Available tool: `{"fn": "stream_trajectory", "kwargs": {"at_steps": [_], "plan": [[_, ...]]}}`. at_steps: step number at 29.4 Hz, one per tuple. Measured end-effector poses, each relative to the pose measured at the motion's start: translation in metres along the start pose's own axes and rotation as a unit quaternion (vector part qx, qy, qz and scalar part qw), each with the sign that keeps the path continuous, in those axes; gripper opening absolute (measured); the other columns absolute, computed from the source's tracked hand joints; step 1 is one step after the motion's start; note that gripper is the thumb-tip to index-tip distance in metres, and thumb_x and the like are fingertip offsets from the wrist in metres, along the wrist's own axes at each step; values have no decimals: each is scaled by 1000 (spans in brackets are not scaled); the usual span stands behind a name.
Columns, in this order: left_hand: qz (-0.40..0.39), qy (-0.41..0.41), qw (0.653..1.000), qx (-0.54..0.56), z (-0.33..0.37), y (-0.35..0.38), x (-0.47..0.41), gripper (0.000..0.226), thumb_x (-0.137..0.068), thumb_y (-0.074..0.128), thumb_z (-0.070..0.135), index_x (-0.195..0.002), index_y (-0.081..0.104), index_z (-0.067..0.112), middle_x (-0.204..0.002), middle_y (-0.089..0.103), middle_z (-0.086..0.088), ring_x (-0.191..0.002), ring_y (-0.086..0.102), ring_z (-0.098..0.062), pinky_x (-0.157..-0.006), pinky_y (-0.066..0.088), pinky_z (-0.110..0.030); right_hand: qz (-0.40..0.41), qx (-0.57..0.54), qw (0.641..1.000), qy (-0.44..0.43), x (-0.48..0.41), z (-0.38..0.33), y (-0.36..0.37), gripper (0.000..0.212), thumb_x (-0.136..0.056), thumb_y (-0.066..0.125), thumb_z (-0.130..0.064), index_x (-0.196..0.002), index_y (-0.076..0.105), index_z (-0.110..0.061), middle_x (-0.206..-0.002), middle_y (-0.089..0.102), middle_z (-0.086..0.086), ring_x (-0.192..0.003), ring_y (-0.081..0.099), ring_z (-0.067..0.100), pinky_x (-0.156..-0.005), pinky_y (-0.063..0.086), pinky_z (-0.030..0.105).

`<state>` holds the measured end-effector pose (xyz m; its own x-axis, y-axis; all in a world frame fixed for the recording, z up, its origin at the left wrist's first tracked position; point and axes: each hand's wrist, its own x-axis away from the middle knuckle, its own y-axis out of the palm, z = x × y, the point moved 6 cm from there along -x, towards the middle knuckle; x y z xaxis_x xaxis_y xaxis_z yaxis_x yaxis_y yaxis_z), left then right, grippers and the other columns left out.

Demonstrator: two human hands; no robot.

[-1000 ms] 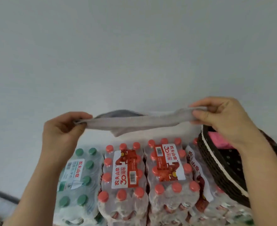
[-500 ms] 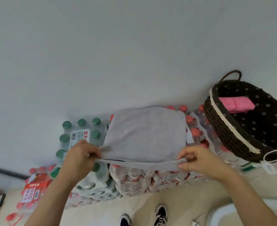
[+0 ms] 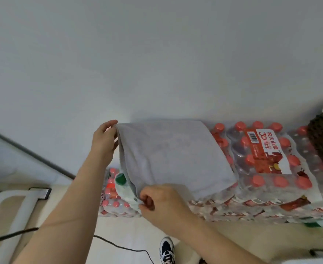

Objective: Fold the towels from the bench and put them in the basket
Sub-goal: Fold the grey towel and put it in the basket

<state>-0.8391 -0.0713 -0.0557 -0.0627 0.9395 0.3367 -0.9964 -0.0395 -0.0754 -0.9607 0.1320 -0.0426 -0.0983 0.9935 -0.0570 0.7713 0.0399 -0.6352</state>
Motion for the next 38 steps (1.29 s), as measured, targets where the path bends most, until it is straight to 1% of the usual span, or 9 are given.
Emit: {"fn": "stream_trajectory", "kwargs": {"at_steps": [3, 6, 11, 17, 20, 23, 28, 33, 38], "plan": [[1, 15, 987, -161, -18, -24, 16, 44, -89, 60, 25, -132, 46, 28, -124, 46, -3, -109, 51, -19, -89, 48, -38, 6, 30, 999, -25, -25, -11, 30, 10, -85, 60, -26, -82, 61, -16, -78, 61, 3, -69, 46, 16, -62, 36, 27], [24, 15, 969, -246, -44, -50, 65, 38, -82, 69, 32, -114, 52, 22, -110, 54, -5, -98, 57, -22, -82, 49, -36, 22, 78, 995, -64, -37, -16, 51, 6, -78, 67, -23, -80, 63, -19, -73, 61, 0, -66, 56, 21, -59, 44, 28], [-47, -122, 987, -90, -90, -60, 126, 20, -85, 69, 19, -86, 53, 6, -67, 59, -9, -60, 58, -22, -59, 51, -33, 51, 142, 980, -132, -32, -19, 63, 11, -74, 51, -25, -71, 58, -17, -68, 56, 0, -59, 55, 19, -56, 41, 29], [-25, -129, 991, -15, -98, -57, 141, 10, -84, 70, 10, -82, 62, 6, -63, 64, -11, -53, 58, -17, -56, 53, -30, 44, 176, 967, -180, -11, -16, 69, 17, -85, 52, -26, -76, 63, -17, -68, 54, -2, -61, 53, 17, -58, 44, 28], [30, -75, 997, 1, -94, -59, 151, 8, -85, 69, 7, -83, 64, 1, -65, 68, -14, -54, 63, -21, -54, 53, -29, 22, 127, 984, -124, -7, -9, 61, 16, -81, 60, -36, -72, 61, -22, -65, 53, -7, -61, 50, 11, -59, 38, 22], [72, -60, 994, 46, -101, -65, 161, 4, -88, 65, 7, -88, 61, 8, -81, 70, -19, -65, 66, -23, -56, 55, -32, 6, -9, 998, 65, 4, 17, 34, 38, -88, 56, -46, -65, 60, -15, -60, 56, 0, -56, 49, 11, -57, 42, 29], [86, -42, 995, 32, -107, -68, 165, 15, -94, 55, 5, -92, 48, 19, -89, 63, -19, -74, 61, -22, -55, 54, -31, -158, -346, 815, 438, 67, 67, 26, 50, -88, 55, -51, -94, 69, -3, -85, 71, 12, -73, 67, 24, -56, 44, 27], [69, 0, 998, 9, -102, -67, 161, 20, -95, 51, 2, -87, 64, 15, -89, 62, -1, -70, 52, -17, -51, 46, -25, 68, -651, 604, 454, 71, 90, 17, 50, -80, 63, -39, -121, 61, -10, -110, 69, 15, -97, 64, 28, -73, 50, 36], [54, -12, 998, 10, -110, -72, 155, 37, -96, 48, 1, -82, 73, 25, -93, 64, 2, -63, 47, -11, -48, 42, -17, 194, -606, 634, 441, 70, 106, -21, 41, -82, 68, -26, -121, 62, -11, -102, 69, 10, -65, 57, 15, -46, 45, 23]]}}
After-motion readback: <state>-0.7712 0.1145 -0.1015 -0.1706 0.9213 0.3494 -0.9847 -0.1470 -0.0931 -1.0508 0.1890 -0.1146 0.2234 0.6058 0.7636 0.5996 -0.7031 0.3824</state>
